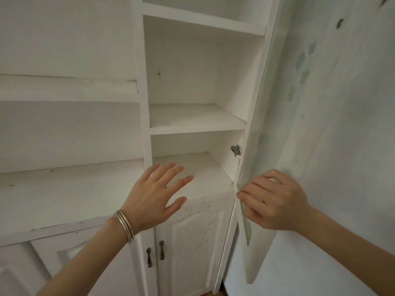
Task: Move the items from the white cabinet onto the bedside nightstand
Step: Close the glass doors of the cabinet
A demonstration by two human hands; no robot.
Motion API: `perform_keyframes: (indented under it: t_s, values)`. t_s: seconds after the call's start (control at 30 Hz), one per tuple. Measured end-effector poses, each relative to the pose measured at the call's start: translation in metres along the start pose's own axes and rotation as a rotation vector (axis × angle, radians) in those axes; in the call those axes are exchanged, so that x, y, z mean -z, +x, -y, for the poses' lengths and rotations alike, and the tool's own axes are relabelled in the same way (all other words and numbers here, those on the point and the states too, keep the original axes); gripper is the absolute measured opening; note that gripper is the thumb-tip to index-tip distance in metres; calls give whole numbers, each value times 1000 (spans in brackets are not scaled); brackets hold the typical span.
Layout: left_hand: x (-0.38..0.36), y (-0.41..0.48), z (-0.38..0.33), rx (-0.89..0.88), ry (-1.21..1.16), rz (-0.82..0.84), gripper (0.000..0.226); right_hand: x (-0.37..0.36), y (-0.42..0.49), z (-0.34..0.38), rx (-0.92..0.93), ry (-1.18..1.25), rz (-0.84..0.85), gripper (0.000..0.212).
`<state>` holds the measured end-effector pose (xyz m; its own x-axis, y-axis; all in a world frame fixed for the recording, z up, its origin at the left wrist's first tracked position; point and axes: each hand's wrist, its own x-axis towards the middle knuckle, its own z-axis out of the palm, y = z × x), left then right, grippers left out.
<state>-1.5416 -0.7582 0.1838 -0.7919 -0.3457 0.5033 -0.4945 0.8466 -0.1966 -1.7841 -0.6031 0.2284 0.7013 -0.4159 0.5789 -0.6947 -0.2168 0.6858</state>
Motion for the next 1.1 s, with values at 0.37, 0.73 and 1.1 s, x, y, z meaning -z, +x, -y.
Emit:
perform_keyframes:
  t_s: [0.37,0.73,1.1]
  values:
    - [28,-27,129,83,116,-25,51,-87,116,49,-14,33,24,18]
    - [44,12,192,132,206,-211,57,-146,131,36,64,-61,321,36]
    - [30,38,215,181,281,-251,76,-206,141,51,201,103,331,38]
